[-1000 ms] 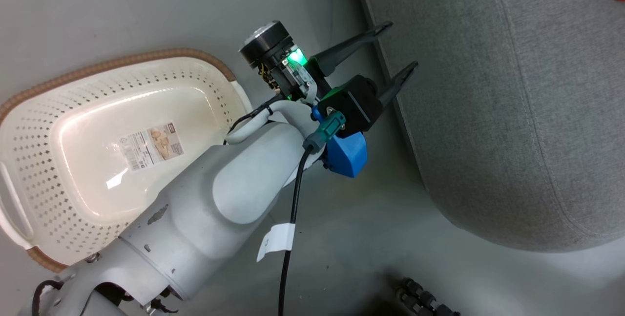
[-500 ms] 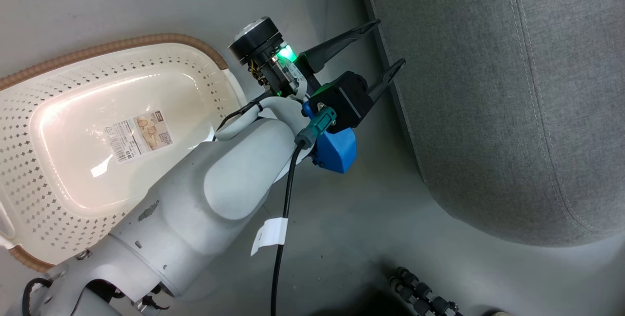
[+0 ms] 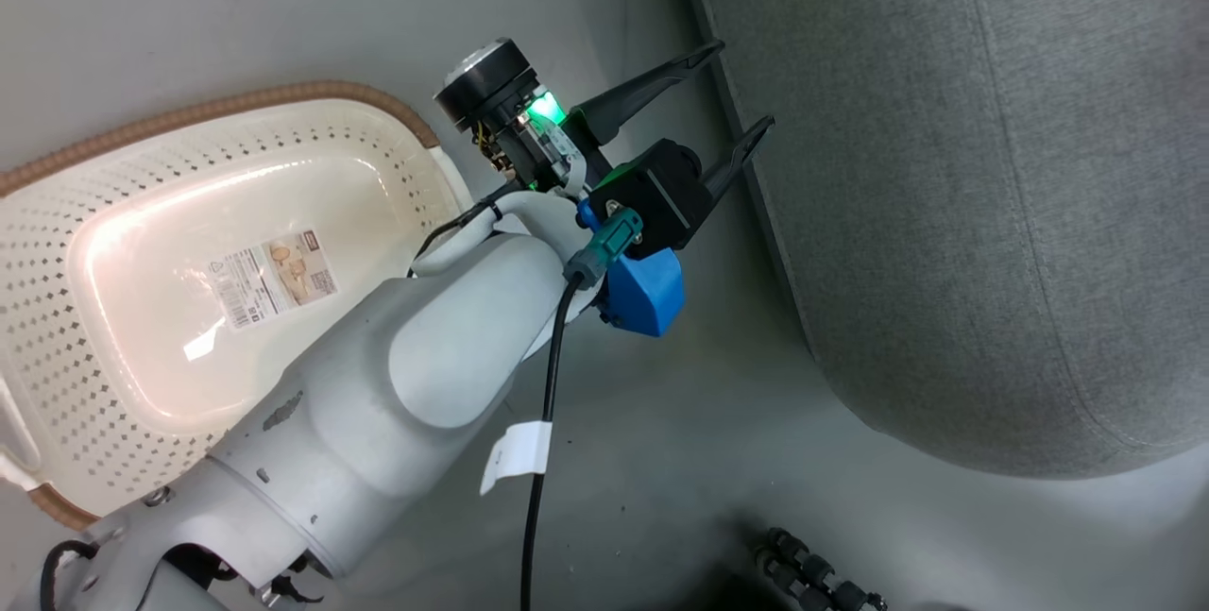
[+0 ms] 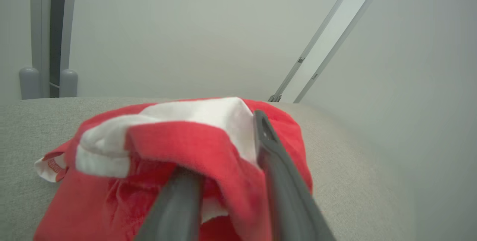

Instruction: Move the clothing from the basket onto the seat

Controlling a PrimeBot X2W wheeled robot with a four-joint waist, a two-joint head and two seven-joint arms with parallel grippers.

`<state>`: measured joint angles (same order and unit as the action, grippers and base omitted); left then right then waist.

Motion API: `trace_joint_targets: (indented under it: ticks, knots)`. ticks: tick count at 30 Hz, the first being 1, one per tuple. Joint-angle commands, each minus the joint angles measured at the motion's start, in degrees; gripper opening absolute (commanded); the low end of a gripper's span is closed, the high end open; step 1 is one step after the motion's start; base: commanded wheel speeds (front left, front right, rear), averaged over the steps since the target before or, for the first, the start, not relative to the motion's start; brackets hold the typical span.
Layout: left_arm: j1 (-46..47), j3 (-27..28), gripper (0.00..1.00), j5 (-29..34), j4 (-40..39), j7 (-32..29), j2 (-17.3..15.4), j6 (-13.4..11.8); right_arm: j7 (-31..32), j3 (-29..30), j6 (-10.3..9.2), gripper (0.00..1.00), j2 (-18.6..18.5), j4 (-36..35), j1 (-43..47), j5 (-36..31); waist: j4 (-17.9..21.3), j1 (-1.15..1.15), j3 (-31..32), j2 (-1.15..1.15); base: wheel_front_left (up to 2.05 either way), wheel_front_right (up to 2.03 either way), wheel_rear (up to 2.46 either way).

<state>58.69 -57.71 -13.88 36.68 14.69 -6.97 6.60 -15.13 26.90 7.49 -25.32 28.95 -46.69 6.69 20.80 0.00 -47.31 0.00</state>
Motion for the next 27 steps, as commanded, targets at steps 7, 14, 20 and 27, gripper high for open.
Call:
trace_joint_targets:
  ticks: [7,14,20,27]
  knots:
    - [-2.6,0.4,1.0,-1.4,-0.3,0.5,0.9,-0.7,0.0,-2.9,0.01,1.0,1.6,-4.3,8.5,-0.9,0.2,0.0,5.9,0.0,0.0,0.0,0.0]
    - [-6.6,2.3,1.0,-2.8,-2.4,0.5,0.9,-1.7,0.0,-6.1,0.01,1.0,2.6,-9.0,17.0,-0.8,-0.4,0.0,12.5,0.0,0.0,0.0,0.0]
    - [-11.9,7.2,1.0,-3.4,-6.9,0.5,0.0,-4.3,0.0,-9.8,0.0,1.0,3.7,-14.4,21.1,-0.4,-2.1,0.0,19.2,0.0,0.0,0.0,0.0]
    - [-19.2,15.7,1.0,-1.9,-14.1,0.5,-1.4,-8.3,0.0,-16.9,0.0,1.0,4.8,-19.2,24.2,-0.6,-5.8,0.0,26.0,0.0,0.0,0.0,0.0]
